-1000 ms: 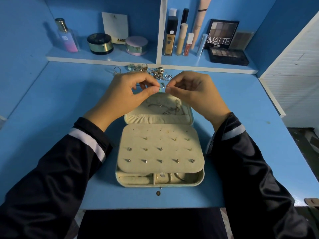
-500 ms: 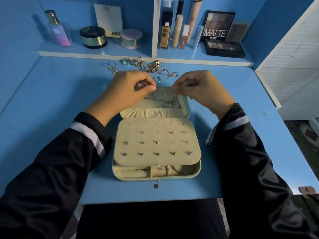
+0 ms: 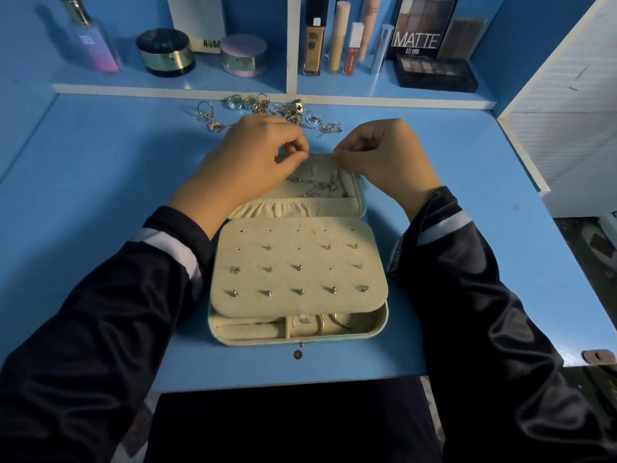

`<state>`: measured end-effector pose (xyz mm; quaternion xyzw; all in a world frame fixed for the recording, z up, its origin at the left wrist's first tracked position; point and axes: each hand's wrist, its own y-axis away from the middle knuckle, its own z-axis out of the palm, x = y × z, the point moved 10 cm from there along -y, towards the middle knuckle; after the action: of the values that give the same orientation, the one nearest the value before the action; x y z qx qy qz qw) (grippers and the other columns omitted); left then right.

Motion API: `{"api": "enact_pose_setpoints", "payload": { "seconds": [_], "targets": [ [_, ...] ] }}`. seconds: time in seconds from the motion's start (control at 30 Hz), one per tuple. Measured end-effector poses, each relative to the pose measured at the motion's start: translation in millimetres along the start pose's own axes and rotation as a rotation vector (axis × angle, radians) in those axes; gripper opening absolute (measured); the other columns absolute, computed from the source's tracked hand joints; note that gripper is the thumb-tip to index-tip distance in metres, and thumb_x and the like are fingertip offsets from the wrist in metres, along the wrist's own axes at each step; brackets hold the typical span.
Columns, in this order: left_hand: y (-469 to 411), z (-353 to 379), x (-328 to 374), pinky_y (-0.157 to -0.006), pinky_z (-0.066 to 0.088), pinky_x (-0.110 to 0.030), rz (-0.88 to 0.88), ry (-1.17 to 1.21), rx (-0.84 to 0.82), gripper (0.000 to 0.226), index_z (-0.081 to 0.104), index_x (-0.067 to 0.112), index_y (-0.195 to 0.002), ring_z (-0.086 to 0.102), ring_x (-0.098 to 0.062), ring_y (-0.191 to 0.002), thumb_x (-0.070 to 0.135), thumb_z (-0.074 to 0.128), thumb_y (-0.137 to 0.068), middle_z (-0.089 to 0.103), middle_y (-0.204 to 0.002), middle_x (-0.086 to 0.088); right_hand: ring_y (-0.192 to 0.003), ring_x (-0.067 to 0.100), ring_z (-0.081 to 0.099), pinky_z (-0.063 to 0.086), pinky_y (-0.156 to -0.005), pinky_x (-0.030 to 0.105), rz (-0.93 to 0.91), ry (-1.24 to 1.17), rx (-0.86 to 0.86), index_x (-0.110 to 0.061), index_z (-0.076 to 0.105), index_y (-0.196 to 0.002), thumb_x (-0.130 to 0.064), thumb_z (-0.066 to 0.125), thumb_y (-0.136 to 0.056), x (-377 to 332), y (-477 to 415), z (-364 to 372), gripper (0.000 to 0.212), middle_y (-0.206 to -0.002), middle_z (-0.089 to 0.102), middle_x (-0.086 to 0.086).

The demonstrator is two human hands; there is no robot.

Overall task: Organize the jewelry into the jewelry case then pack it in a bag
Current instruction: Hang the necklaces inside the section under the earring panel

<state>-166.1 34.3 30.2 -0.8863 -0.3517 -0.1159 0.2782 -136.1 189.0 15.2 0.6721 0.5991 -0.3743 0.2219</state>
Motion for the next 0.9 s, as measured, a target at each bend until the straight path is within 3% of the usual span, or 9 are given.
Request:
{"api": "enact_pose_setpoints", "payload": {
  "seconds": [0.1, 0.27, 0.6, 0.77, 0.9],
  "targets": [
    [0, 0, 1, -0.068, 0.036, -0.02, 0.012, 0.0, -0.002, 0.01, 0.075, 0.013, -0.095, 0.044, 0.01, -0.066, 0.017, 0.067, -0.089, 0.067, -0.086, 0.001, -0.056, 0.0, 0.053, 0.043, -0.055, 0.01, 0.004, 0.01, 0.009, -0.009, 0.075, -0.079, -0.012, 0.073, -0.078, -1, 1, 0, 0.004, -0.066, 0.066, -0.001],
    [1, 0, 8, -0.071, 0.037, -0.025, 0.055, -0.048, -0.004, 0.01, 0.075, 0.01, -0.096, 0.043, -0.008, -0.072, 0.013, 0.067, -0.09, 0.068, -0.088, -0.005, -0.05, -0.003, 0.049, 0.04, -0.052, 0.007, -0.007, 0.035, 0.002, -0.011, 0.074, -0.078, -0.011, 0.072, -0.078, -4, 2, 0, 0.002, -0.059, 0.06, -0.008],
    [6, 4, 13, -0.089, 0.048, -0.048, 0.097, -0.112, -0.065, 0.011, 0.073, 0.01, -0.095, 0.057, -0.025, -0.093, 0.016, 0.064, -0.093, 0.068, -0.093, -0.004, -0.052, -0.004, 0.047, 0.034, -0.05, 0.005, -0.025, 0.112, -0.101, -0.014, 0.073, -0.078, -0.009, 0.071, -0.077, -7, 4, 5, 0.006, -0.061, 0.056, -0.011],
    [8, 6, 10, -0.089, 0.047, -0.043, 0.059, -0.092, -0.096, 0.01, 0.073, 0.011, -0.096, 0.055, -0.019, -0.092, 0.015, 0.064, -0.093, 0.068, -0.094, -0.003, -0.047, -0.007, 0.046, 0.032, -0.047, 0.004, -0.031, 0.116, -0.146, -0.015, 0.073, -0.079, -0.01, 0.072, -0.077, -8, 5, 6, 0.005, -0.06, 0.055, -0.011],
    [10, 7, 5, -0.08, 0.038, -0.03, 0.021, -0.06, -0.119, 0.011, 0.074, 0.012, -0.095, 0.045, -0.01, -0.087, 0.017, 0.065, -0.092, 0.062, -0.089, 0.006, -0.048, -0.006, 0.048, 0.035, -0.048, 0.005, -0.043, 0.117, -0.175, -0.017, 0.073, -0.079, -0.013, 0.074, -0.078, -10, 6, 7, 0.004, -0.062, 0.059, -0.009]
  ]
}}
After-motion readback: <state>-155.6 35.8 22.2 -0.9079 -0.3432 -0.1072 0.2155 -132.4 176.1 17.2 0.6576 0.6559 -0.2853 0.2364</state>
